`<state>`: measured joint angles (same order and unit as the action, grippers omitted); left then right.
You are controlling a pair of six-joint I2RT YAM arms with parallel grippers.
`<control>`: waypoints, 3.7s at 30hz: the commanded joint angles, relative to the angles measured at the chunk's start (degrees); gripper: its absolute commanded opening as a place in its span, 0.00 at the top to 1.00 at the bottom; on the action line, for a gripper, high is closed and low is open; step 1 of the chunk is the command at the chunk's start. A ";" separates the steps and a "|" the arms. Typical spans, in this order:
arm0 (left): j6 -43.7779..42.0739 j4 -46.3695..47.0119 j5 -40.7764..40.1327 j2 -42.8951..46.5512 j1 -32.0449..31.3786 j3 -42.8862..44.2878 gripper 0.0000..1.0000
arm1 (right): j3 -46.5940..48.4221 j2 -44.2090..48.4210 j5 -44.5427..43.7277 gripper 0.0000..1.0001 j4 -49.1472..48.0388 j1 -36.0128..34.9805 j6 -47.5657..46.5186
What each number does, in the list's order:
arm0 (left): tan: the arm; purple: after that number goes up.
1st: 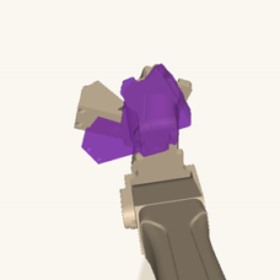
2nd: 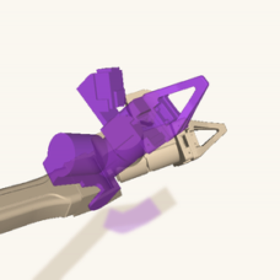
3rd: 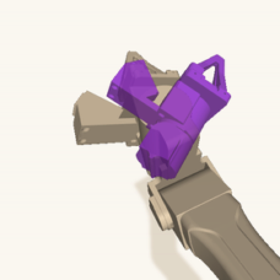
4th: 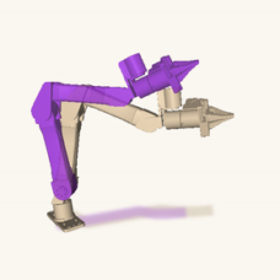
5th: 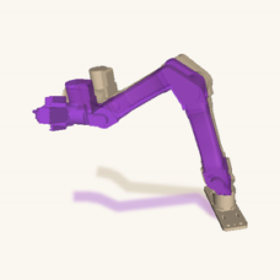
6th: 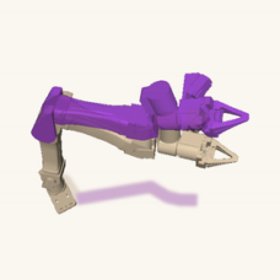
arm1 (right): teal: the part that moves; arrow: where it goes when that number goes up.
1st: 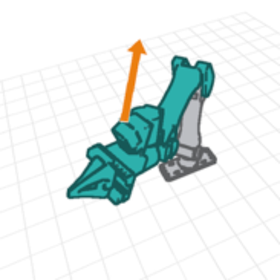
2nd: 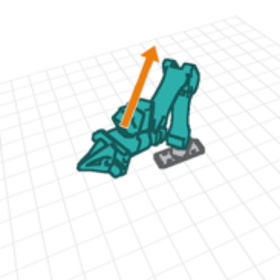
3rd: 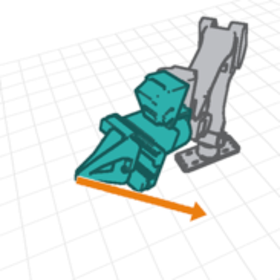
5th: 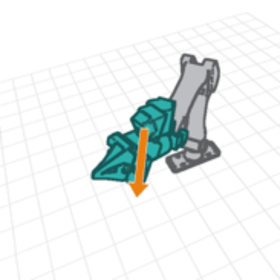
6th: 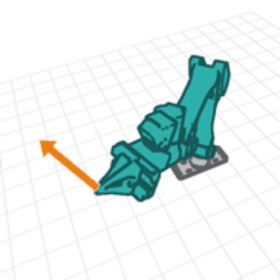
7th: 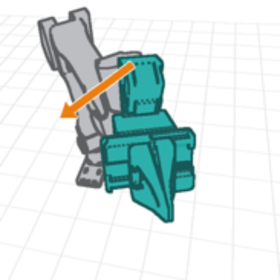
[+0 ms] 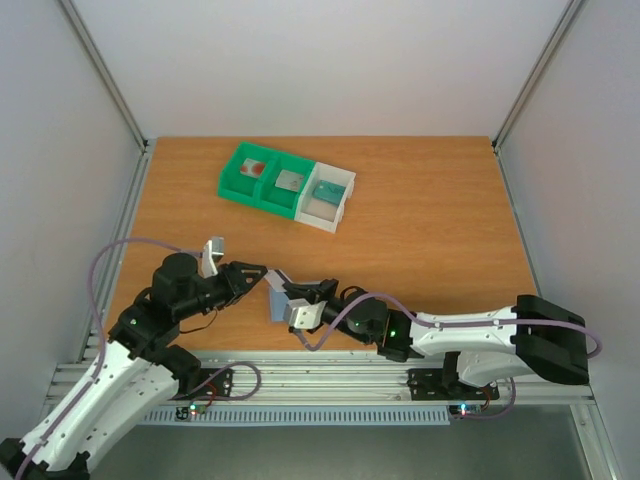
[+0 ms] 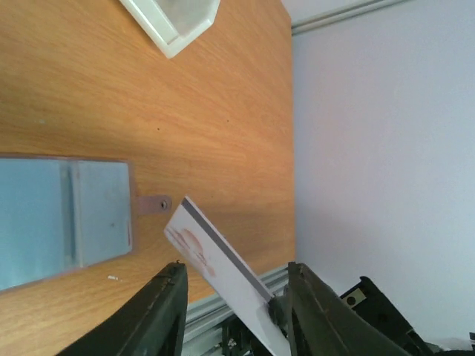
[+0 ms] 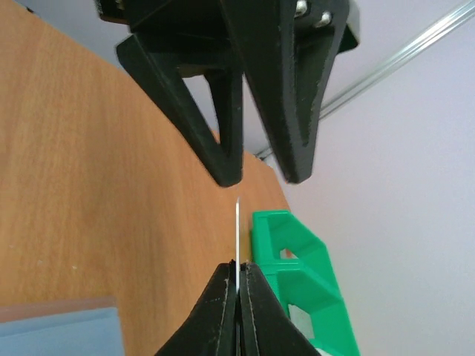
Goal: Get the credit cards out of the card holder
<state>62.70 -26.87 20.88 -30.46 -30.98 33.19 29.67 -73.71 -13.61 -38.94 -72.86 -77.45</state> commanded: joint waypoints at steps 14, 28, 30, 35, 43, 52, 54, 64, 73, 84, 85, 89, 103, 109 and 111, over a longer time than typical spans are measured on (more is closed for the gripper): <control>-22.98 -13.50 -7.00 14.32 -0.22 7.30 0.28 | 21.30 7.81 1.89 0.99 46.25 -2.39 61.58; -28.63 -16.13 -0.32 18.21 -0.22 11.79 0.27 | 22.00 14.42 4.31 0.99 47.43 -2.38 76.01; -28.00 -15.51 0.55 18.15 -0.22 11.18 0.27 | 19.18 16.13 4.85 0.99 43.36 -2.38 75.98; -25.82 -11.53 2.73 18.78 -0.22 9.28 0.28 | 19.35 16.97 2.82 0.99 42.43 -2.42 78.92; -26.34 -6.66 9.34 18.46 -0.22 8.46 0.29 | 22.13 17.65 14.79 0.99 43.80 -2.41 71.21; -36.59 -13.82 28.04 9.35 -0.22 16.99 0.28 | 32.66 17.40 27.60 0.99 66.76 -2.38 54.33; -36.98 -14.05 31.29 8.24 -0.22 17.48 0.29 | 34.04 16.15 31.66 0.99 69.00 -2.37 54.57; -38.77 -15.57 38.77 4.95 -0.16 14.92 0.33 | 38.28 11.14 38.21 0.99 71.73 -2.37 57.09; -39.26 -16.20 40.06 2.74 -0.21 14.43 0.44 | 43.59 6.12 37.69 0.99 74.01 -2.38 58.66; -40.01 -13.40 43.22 1.47 -0.24 13.25 0.77 | 46.83 2.50 36.99 0.99 75.11 -1.93 60.89; -38.57 -11.17 44.83 1.79 -0.18 12.44 0.85 | 46.32 2.30 37.73 0.99 74.08 -1.74 61.98; -33.61 -7.06 44.12 4.43 -0.18 10.85 1.00 | 46.62 1.22 37.69 0.99 72.94 -1.50 64.05; -42.00 -17.16 38.39 2.55 -0.25 11.88 0.99 | 49.58 -2.61 35.07 0.99 72.34 -0.45 64.01; -35.70 -11.17 29.83 3.51 -0.22 11.96 1.00 | 40.84 2.73 30.49 0.74 61.77 -0.44 70.82; -29.80 -4.31 26.34 4.33 -0.23 10.25 1.00 | 36.17 5.45 28.38 0.63 55.71 -0.44 74.78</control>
<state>24.29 -40.58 55.42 -27.31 -30.98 44.56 71.92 -73.45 19.92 30.15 -73.63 -9.85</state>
